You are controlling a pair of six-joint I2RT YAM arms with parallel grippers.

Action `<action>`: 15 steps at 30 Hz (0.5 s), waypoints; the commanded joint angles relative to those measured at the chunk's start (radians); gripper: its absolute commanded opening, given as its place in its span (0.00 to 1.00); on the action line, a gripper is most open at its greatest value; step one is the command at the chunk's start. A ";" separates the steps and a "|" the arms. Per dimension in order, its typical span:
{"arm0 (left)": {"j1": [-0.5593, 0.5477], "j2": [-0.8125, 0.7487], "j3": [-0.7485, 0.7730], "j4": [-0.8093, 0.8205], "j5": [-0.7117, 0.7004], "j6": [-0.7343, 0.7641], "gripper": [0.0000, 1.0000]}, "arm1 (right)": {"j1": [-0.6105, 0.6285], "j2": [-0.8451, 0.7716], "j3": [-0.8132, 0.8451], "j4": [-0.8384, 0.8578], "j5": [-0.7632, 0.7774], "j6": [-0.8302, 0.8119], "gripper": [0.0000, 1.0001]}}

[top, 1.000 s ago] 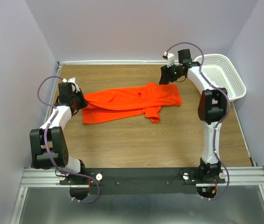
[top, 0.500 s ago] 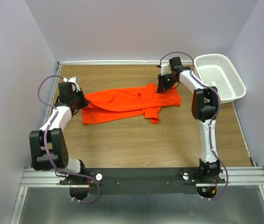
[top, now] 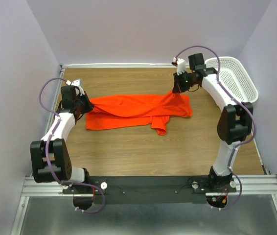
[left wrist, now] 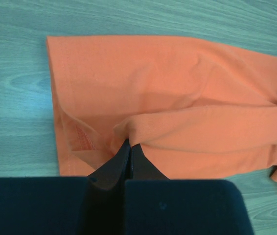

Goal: Fold and stack the t-shirts
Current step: Flatten the tshirt out

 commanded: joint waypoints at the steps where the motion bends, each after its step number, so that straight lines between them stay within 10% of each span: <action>1: -0.015 -0.048 -0.026 0.011 0.037 0.010 0.00 | 0.004 -0.119 -0.111 -0.001 0.011 -0.046 0.01; 8: -0.033 -0.113 -0.080 0.009 0.054 0.014 0.00 | 0.006 -0.297 -0.513 -0.164 -0.144 -0.335 0.01; 11: -0.044 -0.120 -0.086 0.011 0.053 0.016 0.00 | 0.010 -0.380 -0.659 -0.328 -0.190 -0.628 0.16; 15: -0.049 -0.105 -0.075 0.008 0.073 0.017 0.00 | -0.001 -0.525 -0.745 -0.262 -0.071 -0.539 0.43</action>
